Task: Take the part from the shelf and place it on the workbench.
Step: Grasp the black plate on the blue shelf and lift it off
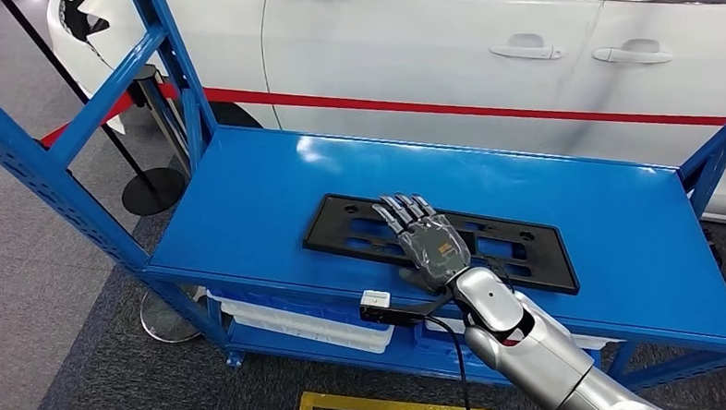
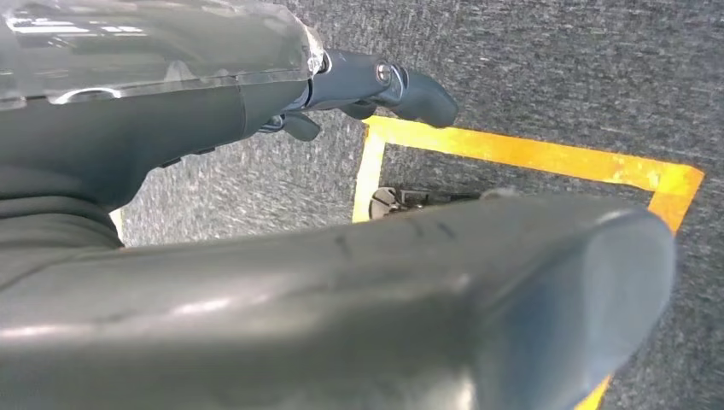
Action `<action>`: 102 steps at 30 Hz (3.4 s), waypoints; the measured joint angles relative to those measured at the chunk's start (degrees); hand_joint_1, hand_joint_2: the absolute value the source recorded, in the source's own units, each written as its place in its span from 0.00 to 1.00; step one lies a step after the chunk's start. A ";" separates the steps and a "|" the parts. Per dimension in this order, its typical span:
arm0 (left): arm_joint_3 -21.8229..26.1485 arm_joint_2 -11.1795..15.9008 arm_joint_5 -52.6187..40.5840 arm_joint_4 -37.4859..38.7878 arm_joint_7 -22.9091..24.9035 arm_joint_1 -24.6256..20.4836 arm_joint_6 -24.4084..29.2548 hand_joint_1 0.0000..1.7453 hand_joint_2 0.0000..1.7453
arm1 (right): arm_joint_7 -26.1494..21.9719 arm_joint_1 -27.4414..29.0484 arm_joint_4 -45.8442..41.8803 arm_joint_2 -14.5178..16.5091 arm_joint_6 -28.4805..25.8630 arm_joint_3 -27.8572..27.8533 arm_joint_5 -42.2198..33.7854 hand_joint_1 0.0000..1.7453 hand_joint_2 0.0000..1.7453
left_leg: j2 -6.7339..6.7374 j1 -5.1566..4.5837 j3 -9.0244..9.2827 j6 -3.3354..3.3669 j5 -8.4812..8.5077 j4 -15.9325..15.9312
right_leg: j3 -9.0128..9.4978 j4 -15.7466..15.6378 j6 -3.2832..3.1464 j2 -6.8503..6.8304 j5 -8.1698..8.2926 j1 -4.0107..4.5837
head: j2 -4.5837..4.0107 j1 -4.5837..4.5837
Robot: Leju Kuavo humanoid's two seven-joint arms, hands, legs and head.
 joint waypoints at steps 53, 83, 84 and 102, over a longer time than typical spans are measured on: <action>1.98 0.77 1.60 0.00 -3.25 0.02 -2.16 0.00 0.00 | -0.14 -4.88 12.47 -0.97 7.98 -1.10 -4.94 0.00 1.00 | 0.07 0.47 -2.79 -2.22 -3.30 8.33 | 2.19 -4.45 -1.74 -0.22 2.97 -0.23 | 0.00 -0.03; 2.61 0.77 2.27 0.00 -4.30 0.26 -2.26 0.00 0.00 | -1.13 -7.49 22.74 -0.56 6.47 -6.45 -5.87 1.00 1.00 | 0.12 0.65 -4.33 -2.28 -3.41 10.41 | 3.04 -5.18 -1.28 -0.50 2.93 -0.41 | 0.00 -0.01; 2.62 0.75 2.28 0.01 -4.31 0.25 -2.26 0.00 0.00 | -1.11 -7.47 22.60 -0.67 6.49 -6.58 -5.87 1.00 1.00 | 0.13 0.73 -2.37 -2.27 -1.84 6.36 | 2.93 -4.84 -0.98 -0.44 2.71 -0.35 | 0.00 -0.01; 2.10 -0.21 -0.49 0.02 -5.39 -0.02 -0.50 0.00 1.00 | 3.72 -5.29 13.70 -1.24 -1.83 -11.57 1.05 1.00 1.00 | -0.18 -0.02 -0.57 -0.08 -0.30 0.73 | 0.55 -3.31 -0.03 -0.07 3.13 0.10 | 0.00 0.22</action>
